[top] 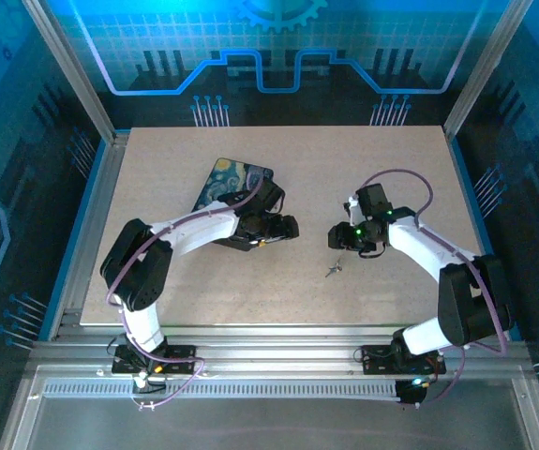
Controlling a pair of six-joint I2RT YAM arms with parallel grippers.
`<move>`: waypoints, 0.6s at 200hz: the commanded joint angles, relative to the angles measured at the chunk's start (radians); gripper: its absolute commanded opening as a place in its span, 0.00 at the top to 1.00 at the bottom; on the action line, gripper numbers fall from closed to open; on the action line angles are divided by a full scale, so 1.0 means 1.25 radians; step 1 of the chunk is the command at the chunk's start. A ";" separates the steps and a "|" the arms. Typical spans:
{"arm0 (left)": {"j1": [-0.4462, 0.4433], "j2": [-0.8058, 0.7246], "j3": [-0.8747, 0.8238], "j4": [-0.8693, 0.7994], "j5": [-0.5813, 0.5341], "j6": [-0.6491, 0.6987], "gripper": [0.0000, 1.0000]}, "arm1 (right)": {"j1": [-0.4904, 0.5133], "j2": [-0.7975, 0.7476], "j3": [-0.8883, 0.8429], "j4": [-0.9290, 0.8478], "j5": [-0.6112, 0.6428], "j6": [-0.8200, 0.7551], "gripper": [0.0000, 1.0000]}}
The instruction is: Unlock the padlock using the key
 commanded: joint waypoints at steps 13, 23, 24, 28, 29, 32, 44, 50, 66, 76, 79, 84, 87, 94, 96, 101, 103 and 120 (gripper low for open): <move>0.052 -0.023 -0.018 -0.045 -0.109 -0.061 0.18 | -0.009 0.011 -0.034 0.007 -0.044 0.019 0.57; 0.074 -0.040 -0.042 -0.043 -0.119 -0.067 0.18 | -0.007 0.015 -0.038 0.006 -0.040 0.022 0.57; 0.076 -0.042 -0.046 -0.043 -0.119 -0.067 0.18 | -0.007 0.015 -0.039 0.006 -0.039 0.022 0.57; 0.085 -0.050 -0.054 -0.043 -0.123 -0.068 0.18 | -0.007 0.015 -0.041 0.005 -0.038 0.024 0.57; 0.087 -0.052 -0.057 -0.043 -0.124 -0.068 0.18 | -0.007 0.016 -0.042 0.004 -0.038 0.023 0.57; 0.095 -0.057 -0.062 -0.042 -0.125 -0.068 0.18 | -0.007 0.016 -0.043 0.002 -0.036 0.025 0.58; 0.122 -0.077 -0.085 -0.041 -0.128 -0.063 0.18 | -0.006 0.018 -0.045 -0.006 -0.030 0.028 0.58; 0.132 -0.087 -0.094 -0.040 -0.127 -0.057 0.18 | -0.006 0.018 -0.047 -0.007 -0.030 0.031 0.58; 0.145 -0.105 -0.107 -0.037 -0.116 -0.042 0.18 | -0.003 0.025 -0.055 -0.004 -0.029 0.036 0.59; 0.144 -0.109 -0.109 -0.032 -0.097 -0.028 0.17 | 0.000 0.031 -0.060 -0.001 -0.029 0.043 0.61; 0.145 -0.110 -0.108 -0.031 -0.090 -0.025 0.17 | 0.001 0.032 -0.062 -0.001 -0.028 0.045 0.61; 0.144 -0.111 -0.108 -0.030 -0.080 -0.024 0.17 | 0.003 0.035 -0.063 0.001 -0.028 0.049 0.62; 0.145 -0.112 -0.109 -0.029 -0.075 -0.023 0.17 | 0.004 0.037 -0.064 0.001 -0.028 0.051 0.63; 0.145 -0.114 -0.111 -0.026 -0.064 -0.022 0.17 | 0.008 0.040 -0.066 0.000 -0.027 0.054 0.63; 0.144 -0.115 -0.112 -0.025 -0.062 -0.023 0.17 | 0.011 0.041 -0.067 -0.001 -0.024 0.056 0.64; 0.145 -0.118 -0.115 -0.023 -0.059 -0.024 0.17 | 0.015 0.042 -0.067 -0.004 -0.019 0.057 0.64; 0.144 -0.119 -0.116 -0.022 -0.057 -0.024 0.17 | 0.015 0.042 -0.067 -0.005 -0.016 0.057 0.64; 0.144 -0.130 -0.123 -0.018 -0.053 -0.024 0.17 | 0.032 0.046 -0.071 -0.012 0.011 0.061 0.64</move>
